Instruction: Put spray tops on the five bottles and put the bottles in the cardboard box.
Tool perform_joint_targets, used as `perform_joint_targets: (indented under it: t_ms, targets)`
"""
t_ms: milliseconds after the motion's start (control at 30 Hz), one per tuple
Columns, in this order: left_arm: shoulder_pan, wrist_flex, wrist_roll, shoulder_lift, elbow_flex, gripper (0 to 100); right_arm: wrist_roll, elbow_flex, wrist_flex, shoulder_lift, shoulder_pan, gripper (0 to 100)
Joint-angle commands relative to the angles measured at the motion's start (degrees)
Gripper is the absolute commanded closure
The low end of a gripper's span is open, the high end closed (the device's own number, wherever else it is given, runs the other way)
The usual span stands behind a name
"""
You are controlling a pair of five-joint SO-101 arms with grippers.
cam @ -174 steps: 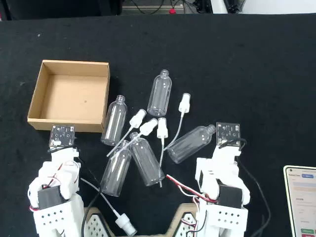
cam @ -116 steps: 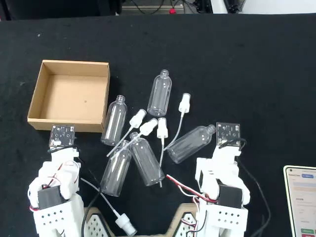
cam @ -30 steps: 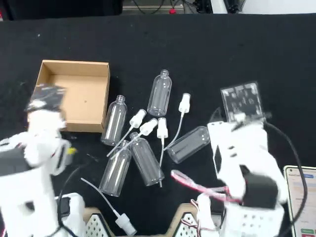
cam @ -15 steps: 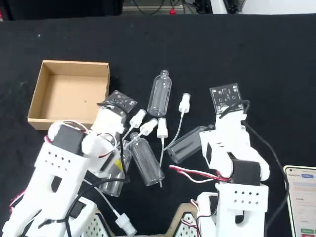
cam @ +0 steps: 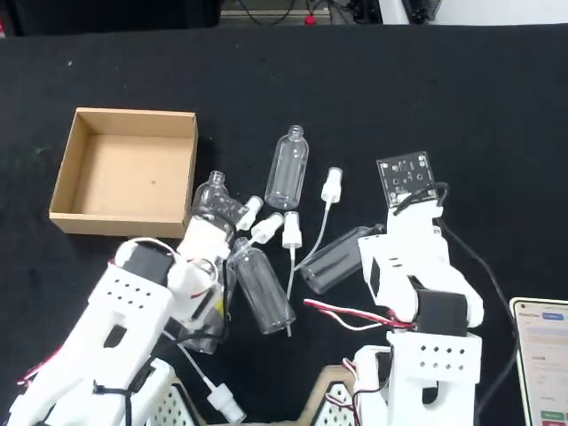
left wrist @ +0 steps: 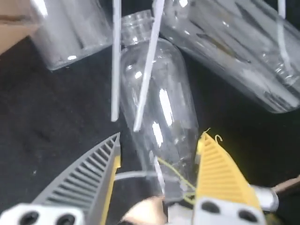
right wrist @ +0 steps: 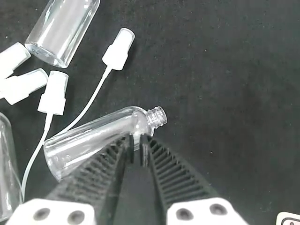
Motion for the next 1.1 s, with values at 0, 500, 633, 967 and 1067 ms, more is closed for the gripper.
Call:
perform_joint_targets:
  t_ms: [0, 500, 633, 967, 1067]
  targets:
    - [0.4, -7.9, 0.6, 0.1, 4.4, 75, -0.3, -0.9, -1.8, -1.3, -0.8, 95.8]
    - [0.4, -15.2, -3.4, 0.1, 10.6, 77, -0.3, -0.9, -1.8, -1.3, -0.8, 95.9]
    - [0.3, -12.3, -6.7, -0.5, 9.5, 88, -0.3, -0.9, -1.8, -1.3, -0.8, 95.9]
    - [-17.3, 18.3, -27.3, -0.5, -19.3, 86, -0.3, -0.7, -1.8, -1.3, -1.0, 95.9]
    - [-31.6, 21.5, -37.8, -0.5, -26.2, 86, -0.3, -0.5, -1.8, -1.3, -1.1, 95.9]
